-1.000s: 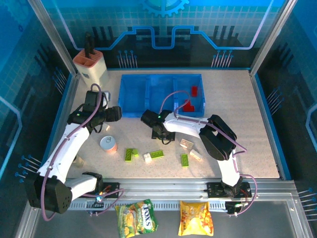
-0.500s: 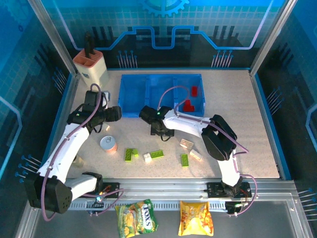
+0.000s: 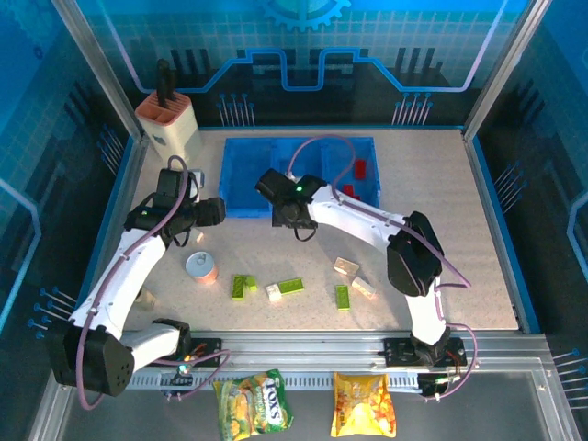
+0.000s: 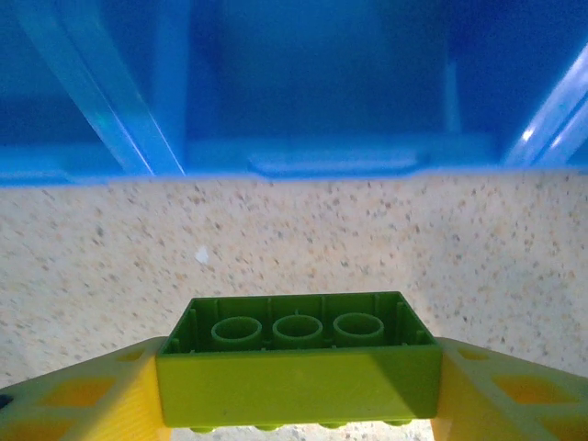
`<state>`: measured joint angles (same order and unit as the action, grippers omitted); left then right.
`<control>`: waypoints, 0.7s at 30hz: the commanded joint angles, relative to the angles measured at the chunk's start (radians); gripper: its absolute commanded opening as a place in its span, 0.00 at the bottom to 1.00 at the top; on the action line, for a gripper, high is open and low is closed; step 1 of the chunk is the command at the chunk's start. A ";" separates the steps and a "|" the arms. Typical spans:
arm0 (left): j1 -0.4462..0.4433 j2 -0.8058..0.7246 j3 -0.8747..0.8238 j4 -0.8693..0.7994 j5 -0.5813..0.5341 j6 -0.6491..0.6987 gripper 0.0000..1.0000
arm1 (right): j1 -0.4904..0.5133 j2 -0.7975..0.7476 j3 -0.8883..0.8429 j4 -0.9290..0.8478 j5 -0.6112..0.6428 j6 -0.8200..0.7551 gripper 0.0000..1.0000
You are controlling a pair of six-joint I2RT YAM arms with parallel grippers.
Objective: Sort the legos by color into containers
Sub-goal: Pick up the lego from the center of the table, then place the lego in the container.
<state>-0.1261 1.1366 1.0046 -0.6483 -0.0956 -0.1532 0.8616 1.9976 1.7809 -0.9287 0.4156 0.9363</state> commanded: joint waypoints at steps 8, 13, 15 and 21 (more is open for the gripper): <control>0.012 -0.021 -0.018 0.010 0.017 0.023 0.75 | -0.092 0.097 0.146 -0.038 -0.016 -0.105 0.68; 0.013 -0.018 -0.018 0.009 0.015 0.024 0.75 | -0.129 0.146 0.191 -0.027 -0.053 -0.129 0.67; 0.013 -0.017 -0.018 0.009 0.013 0.024 0.75 | -0.141 0.171 0.215 -0.028 -0.064 -0.136 0.67; 0.014 -0.013 -0.018 0.009 0.010 0.025 0.75 | -0.168 0.239 0.271 -0.039 -0.093 -0.147 0.67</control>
<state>-0.1249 1.1351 0.9981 -0.6479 -0.0956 -0.1501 0.7067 2.2009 2.0121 -0.9344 0.3508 0.8055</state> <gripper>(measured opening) 0.745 0.676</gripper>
